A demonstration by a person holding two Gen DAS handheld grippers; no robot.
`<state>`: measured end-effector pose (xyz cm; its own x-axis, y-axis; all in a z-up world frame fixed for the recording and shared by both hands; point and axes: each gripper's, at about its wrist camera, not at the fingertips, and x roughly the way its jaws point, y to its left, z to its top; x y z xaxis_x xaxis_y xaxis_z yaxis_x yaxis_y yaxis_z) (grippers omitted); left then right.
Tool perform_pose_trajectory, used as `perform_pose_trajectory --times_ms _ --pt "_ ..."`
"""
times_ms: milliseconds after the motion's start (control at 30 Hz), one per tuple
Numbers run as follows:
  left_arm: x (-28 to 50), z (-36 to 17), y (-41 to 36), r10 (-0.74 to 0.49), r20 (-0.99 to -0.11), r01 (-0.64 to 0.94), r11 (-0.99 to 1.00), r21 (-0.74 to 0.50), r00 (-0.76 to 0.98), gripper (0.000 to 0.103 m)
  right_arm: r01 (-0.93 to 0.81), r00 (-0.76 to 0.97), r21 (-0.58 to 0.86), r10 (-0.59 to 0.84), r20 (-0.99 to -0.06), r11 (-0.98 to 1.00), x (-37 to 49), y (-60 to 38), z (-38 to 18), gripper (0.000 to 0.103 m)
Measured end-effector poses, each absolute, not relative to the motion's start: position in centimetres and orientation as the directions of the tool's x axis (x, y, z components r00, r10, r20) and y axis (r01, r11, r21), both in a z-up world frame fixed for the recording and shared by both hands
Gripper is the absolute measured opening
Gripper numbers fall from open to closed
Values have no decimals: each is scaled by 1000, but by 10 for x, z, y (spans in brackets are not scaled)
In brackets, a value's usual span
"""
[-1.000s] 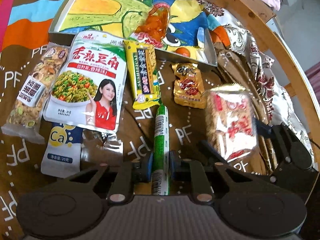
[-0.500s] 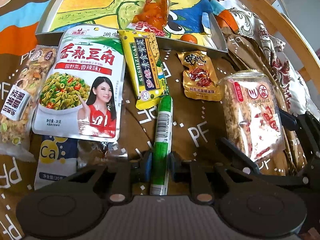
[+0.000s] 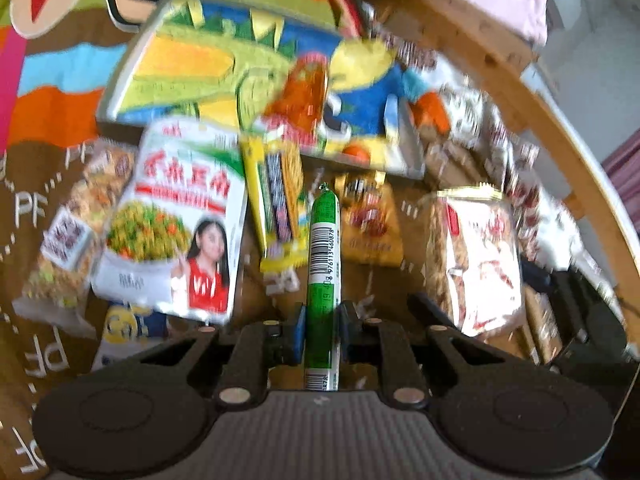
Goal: Organize snacks
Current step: 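Lift the sausage with left tool while right tool lifts the rice-cake pack toward the tray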
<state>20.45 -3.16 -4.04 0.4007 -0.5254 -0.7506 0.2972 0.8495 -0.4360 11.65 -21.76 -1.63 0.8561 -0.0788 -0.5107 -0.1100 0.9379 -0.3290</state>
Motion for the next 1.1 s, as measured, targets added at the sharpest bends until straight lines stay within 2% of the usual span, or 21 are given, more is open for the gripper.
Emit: perform_pose_trajectory --times_ms 267,400,667,833,967,1100 --pt "222 -6 -19 -469 -593 252 875 -413 654 18 -63 919 -322 -72 -389 945 148 -224 1 86" --pt "243 5 -18 -443 -516 242 879 -410 733 18 -61 933 -320 -60 -356 945 175 -228 3 86" --pt "301 14 -25 -418 -364 201 839 -505 832 18 -68 949 -350 -48 -312 934 233 -230 -13 86" --pt "328 -4 -27 -404 -364 197 849 -489 839 18 -55 945 -354 -66 -320 934 272 -231 -27 86" --pt "345 -28 -21 -420 -424 147 828 -541 802 18 -35 931 -334 -90 -353 942 294 -234 -36 86" --pt "356 -45 -19 -409 -472 118 838 -532 781 18 -12 903 -293 -115 -415 956 307 -239 -45 86"
